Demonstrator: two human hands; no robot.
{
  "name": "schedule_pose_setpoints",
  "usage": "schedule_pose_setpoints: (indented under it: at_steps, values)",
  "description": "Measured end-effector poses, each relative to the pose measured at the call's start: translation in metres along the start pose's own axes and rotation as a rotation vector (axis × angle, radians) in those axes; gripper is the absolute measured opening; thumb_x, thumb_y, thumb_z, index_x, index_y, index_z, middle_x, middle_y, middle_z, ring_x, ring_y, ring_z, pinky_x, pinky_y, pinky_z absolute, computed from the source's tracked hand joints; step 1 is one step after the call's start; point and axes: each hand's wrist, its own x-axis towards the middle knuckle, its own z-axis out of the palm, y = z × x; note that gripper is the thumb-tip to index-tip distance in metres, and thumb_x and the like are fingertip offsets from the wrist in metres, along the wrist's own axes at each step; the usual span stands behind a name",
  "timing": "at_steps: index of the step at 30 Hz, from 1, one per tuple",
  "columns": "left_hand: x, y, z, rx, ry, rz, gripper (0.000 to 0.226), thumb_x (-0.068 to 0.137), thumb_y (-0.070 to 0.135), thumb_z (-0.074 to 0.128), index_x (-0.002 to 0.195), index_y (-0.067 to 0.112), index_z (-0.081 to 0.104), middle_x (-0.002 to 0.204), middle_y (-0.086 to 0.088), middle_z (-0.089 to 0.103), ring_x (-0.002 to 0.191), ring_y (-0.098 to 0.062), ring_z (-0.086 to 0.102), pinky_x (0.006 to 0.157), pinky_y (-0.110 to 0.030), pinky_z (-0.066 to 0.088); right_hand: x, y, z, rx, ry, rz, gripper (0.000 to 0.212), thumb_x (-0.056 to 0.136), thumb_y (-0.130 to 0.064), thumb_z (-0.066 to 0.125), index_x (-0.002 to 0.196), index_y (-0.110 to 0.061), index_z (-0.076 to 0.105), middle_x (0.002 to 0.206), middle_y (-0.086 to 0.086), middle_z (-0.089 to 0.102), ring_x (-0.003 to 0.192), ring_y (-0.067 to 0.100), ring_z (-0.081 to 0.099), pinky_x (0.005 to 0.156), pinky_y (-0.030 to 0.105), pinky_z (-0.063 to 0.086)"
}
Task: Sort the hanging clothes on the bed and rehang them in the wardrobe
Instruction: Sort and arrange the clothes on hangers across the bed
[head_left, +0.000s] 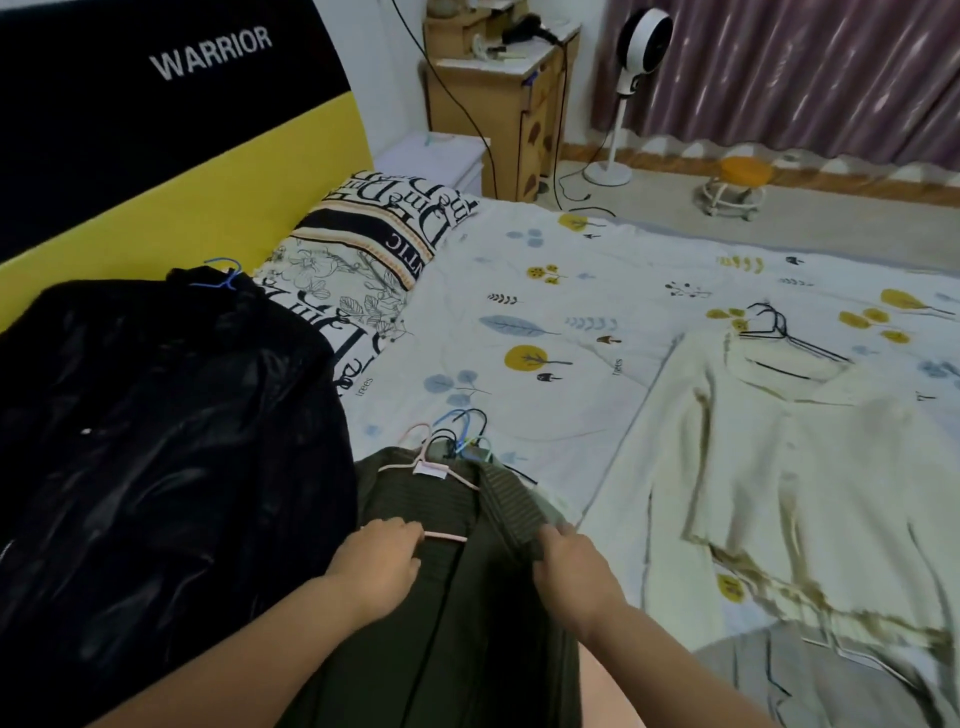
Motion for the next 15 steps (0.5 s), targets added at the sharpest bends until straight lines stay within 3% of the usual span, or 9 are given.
schedule_pose_setpoints:
  at_steps: [4,7,10,15]
  values:
    - [0.026,-0.017,0.039,0.001,0.008,-0.006,0.049,0.098,0.027,0.038,0.145,0.018,0.026,0.154,-0.004,0.022,0.139,-0.020,0.024,0.113,-0.033,0.025,0.027,0.003,0.031,0.006,0.009,0.063,0.040,0.095,-0.023,0.042,0.133,-0.012,0.035,0.139,0.009,0.036,0.125,0.029,0.039,0.101,0.034,0.037]
    - [0.043,-0.022,0.066,0.003,0.004,-0.053,0.057,0.100,0.029,0.034,0.150,0.022,0.008,0.158,-0.004,-0.001,0.145,-0.021,0.004,0.118,-0.036,0.008,0.053,0.003,0.048,0.022,0.062,0.102,0.060,0.095,-0.026,0.043,0.146,-0.012,0.015,0.149,0.009,0.025,0.135,0.027,0.028,0.108,0.034,0.031]
    - [0.057,-0.028,0.092,0.000,-0.022,-0.088,0.062,0.100,0.033,0.032,0.149,0.025,-0.005,0.157,-0.002,-0.012,0.145,-0.025,-0.008,0.117,-0.041,0.000,0.080,-0.002,0.061,0.055,0.065,0.138,0.068,0.095,-0.030,0.045,0.149,-0.010,0.007,0.151,0.012,0.024,0.138,0.028,0.026,0.112,0.035,0.026]
    - [0.060,-0.033,0.109,-0.017,-0.017,-0.092,0.063,0.100,0.039,0.029,0.148,0.026,-0.009,0.157,0.000,-0.012,0.144,-0.027,-0.011,0.117,-0.041,0.003,0.102,-0.010,0.069,-0.056,0.056,0.204,0.048,0.092,-0.037,0.051,0.130,-0.010,0.039,0.132,0.014,0.045,0.124,0.031,0.041,0.102,0.037,0.036]
